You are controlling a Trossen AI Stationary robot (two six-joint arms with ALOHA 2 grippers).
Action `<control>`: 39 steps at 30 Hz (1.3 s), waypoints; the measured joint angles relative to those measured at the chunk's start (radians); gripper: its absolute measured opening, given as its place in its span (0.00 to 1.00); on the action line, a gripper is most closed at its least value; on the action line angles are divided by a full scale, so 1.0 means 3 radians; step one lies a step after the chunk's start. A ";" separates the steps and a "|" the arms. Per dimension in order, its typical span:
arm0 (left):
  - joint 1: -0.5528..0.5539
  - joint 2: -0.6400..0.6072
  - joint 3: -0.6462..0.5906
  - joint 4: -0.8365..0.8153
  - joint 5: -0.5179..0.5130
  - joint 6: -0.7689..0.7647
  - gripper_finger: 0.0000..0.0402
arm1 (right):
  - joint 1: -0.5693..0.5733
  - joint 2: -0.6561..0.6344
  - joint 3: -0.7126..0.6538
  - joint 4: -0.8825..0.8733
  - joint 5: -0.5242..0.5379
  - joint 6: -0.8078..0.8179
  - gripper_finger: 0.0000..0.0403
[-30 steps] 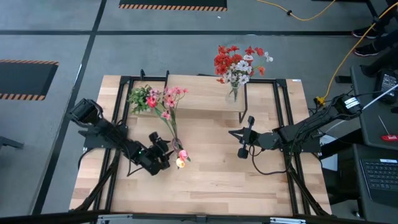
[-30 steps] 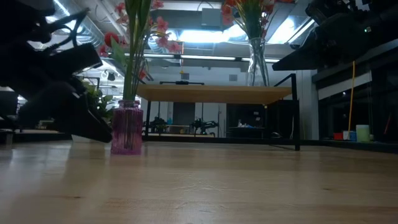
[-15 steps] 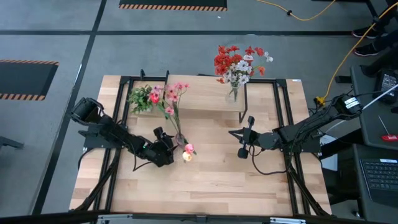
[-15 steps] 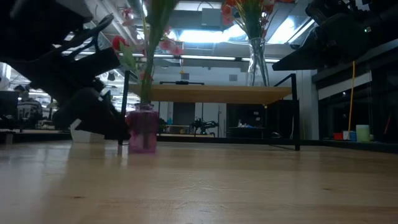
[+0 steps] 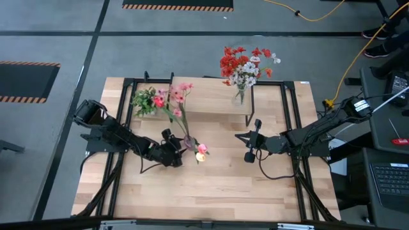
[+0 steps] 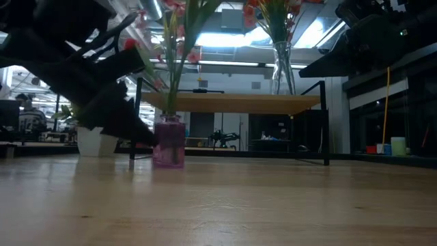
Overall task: Pick and place flowers into a vace then onto a shelf
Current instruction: Put the purple vase with flowers on the shelf
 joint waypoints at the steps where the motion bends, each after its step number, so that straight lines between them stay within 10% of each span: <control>1: 0.0000 0.0000 0.0000 0.0060 -0.0023 -0.0025 0.56 | 0.0001 0.0000 0.0000 0.0000 0.0000 0.0000 0.04; 39: -0.0036 0.0000 0.0000 0.0067 0.0150 0.0354 0.56 | 0.0001 0.0000 0.0001 0.0000 0.0000 0.0000 0.04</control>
